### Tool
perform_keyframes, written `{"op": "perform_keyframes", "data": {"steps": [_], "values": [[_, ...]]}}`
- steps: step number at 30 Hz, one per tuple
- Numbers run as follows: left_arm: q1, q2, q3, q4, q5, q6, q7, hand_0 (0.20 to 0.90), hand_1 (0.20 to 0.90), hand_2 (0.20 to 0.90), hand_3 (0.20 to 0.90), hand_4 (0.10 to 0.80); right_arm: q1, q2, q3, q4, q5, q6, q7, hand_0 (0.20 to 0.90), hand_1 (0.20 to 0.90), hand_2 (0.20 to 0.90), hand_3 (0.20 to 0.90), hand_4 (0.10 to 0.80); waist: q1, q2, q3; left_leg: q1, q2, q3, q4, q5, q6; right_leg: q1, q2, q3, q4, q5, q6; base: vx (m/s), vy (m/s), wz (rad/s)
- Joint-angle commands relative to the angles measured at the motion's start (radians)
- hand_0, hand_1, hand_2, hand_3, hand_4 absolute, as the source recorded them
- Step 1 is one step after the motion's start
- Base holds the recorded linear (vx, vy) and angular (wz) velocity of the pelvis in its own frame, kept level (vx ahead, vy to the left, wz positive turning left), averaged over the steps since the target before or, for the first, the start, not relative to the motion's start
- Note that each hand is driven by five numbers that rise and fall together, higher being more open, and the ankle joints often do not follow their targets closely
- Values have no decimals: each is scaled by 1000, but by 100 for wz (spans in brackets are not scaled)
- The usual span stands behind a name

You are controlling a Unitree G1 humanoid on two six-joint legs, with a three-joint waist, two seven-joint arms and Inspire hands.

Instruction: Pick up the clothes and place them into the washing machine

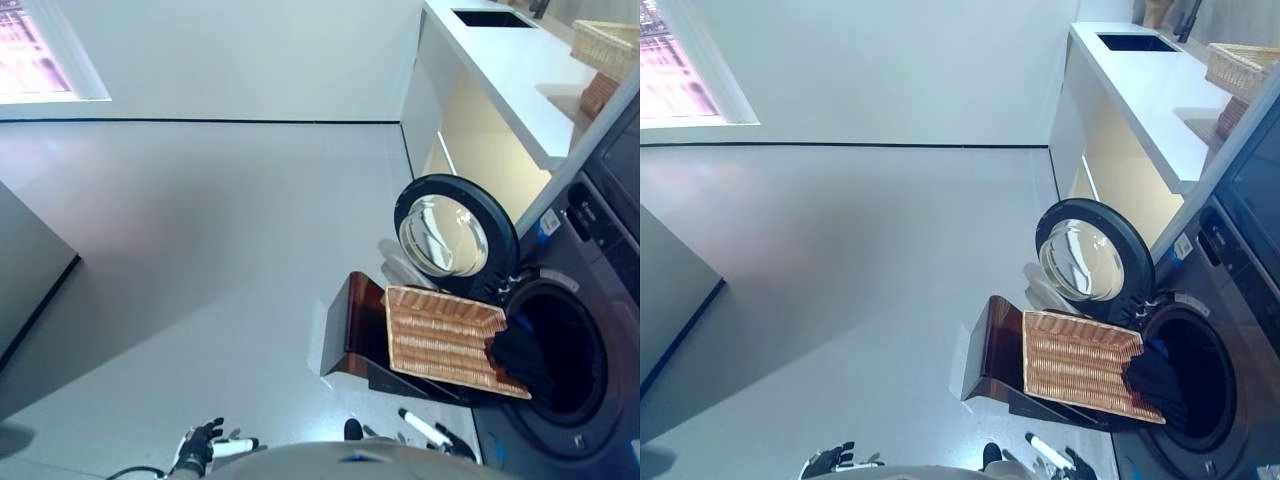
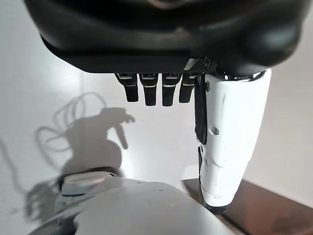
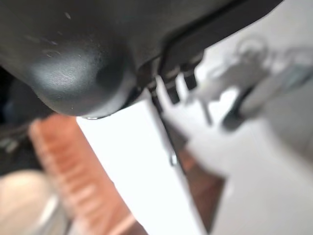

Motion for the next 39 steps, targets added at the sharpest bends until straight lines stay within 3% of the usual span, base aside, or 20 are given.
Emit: {"op": "perform_keyframes", "data": {"steps": [1, 2, 4, 7, 8, 9, 10, 11, 12, 15, 16, 23, 33, 39], "values": [[-95, 9, -7, -84, 7, -48, 14, 900, 900, 900, 900, 800, -41, -35, 38, -51, -63, -44, -2, 900, 900, 900, 900, 800, -9, -24, 47, 76, 88, -5, 140, 296, -24, -35, -16, 17, 14, 8, 17, 184, -152, -10], [-87, 12, -7, -89, 13, -51, 16, 900, 900, 900, 900, 800, -44, -37, 74, -71, -120, -46, -28, 900, 900, 900, 900, 800, 11, -41, 59, 22, 47, -6, 268, 297, -11, -6, -19, 37, 12, 0, 5, 183, -149, -8], [-78, 13, -1, -86, 15, -55, 21, 900, 900, 900, 900, 800, -58, -39, 112, -104, -185, -45, -49, 900, 900, 900, 900, 800, 24, -52, 60, -42, 52, 14, 291, 296, 4, 14, -23, 50, 12, -13, 2, 232, -96, -22], [-72, 21, 1, -85, 18, -60, 31, 900, 900, 900, 900, 800, -79, -40, 152, -141, -238, -50, -70, 900, 900, 900, 900, 800, 54, -52, 72, -111, 81, 31, 192, 254, 19, 43, -18, 70, 12, -31, 14, 250, 27, -21], [-74, 31, -7, -75, 18, -67, 49, 900, 900, 900, 900, 800, -97, -49, 164, -224, -252, -59, -103, 900, 900, 900, 900, 800, 68, -39, 76, -124, 120, 41, -54, 231, 21, 61, -3, 96, 7, -53, 34, 269, 135, -29], [-72, 33, -9, -87, 10, -67, 63, 900, 900, 900, 900, 800, -104, -55, 168, -273, -256, -64, -110, 900, 900, 900, 900, 800, 72, -28, 73, -119, 116, 12, -142, 215, 16, 64, 3, 108, 5, -60, 46, 365, 177, -43], [-69, 28, -19, -87, 13, -66, 70, 900, 900, 900, 900, 800, -102, -62, 176, -285, -270, -65, -120, 900, 900, 900, 900, 800, 83, -13, 75, -101, 86, -30, -251, 194, 20, 80, 18, 137, 1, -74, 53, 185, 126, -55], [-89, 21, -34, -85, 17, -57, 74, 900, 900, 900, 900, 800, -102, -74, 170, -330, -279, -61, -127, 900, 900, 900, 900, 800, 66, -11, 73, -73, 79, 13, -264, 172, 16, 77, 6, 130, 18, -77, 62, 154, 117, -75], [-101, 29, -41, -80, 19, -58, 73, 900, 900, 900, 900, 800, -86, -75, 161, -382, -279, -62, -134, 900, 900, 900, 900, 800, 50, -3, 69, -42, 95, 70, -294, 163, 13, 83, 4, 125, 19, -84, 68, 95, 106, -80], [-93, 34, -47, -108, 17, -64, 77, 900, 900, 900, 900, 800, -63, -65, 135, -415, -263, -66, -142, 900, 900, 900, 900, 800, 43, 0, 51, -11, 72, 53, -319, 144, 24, 74, -3, 142, 29, -77, 73, 102, 82, -41], [-100, 42, -47, -109, 17, -67, 82, 900, 900, 900, 900, 800, -39, -62, 125, -448, -272, -60, -142, 900, 900, 900, 900, 800, 33, 8, 33, 26, 70, 73, -359, 137, 34, 69, -15, 139, 38, -77, 86, 170, 137, -46], [-107, 49, -31, -120, 19, -63, 68, 900, 900, 900, 900, 800, 22, -59, 113, -449, -256, -51, -92, 900, 900, 900, 900, 800, 21, 16, 5, 108, 79, 98, -502, 164, 41, 60, -36, 122, 40, -79, 111, 7, 54, -17], [-97, 60, 0, -73, 53, -36, 48, 900, 900, 900, 900, 800, 10, -36, 92, -309, -184, -40, -50, 900, 900, 900, 900, 800, 37, -9, -10, 116, 86, 93, -483, 154, 40, 93, -42, 94, 8, -75, 112, -13, -15, 3], [-104, 72, 18, -82, 46, -35, 49, 900, 900, 900, 900, 800, -20, -22, 117, -220, -166, -37, -38, 900, 900, 900, 900, 800, 55, -33, 7, 86, 109, 66, -441, 161, 24, 90, -15, 82, 17, -76, 88, -67, -101, 10]]}}
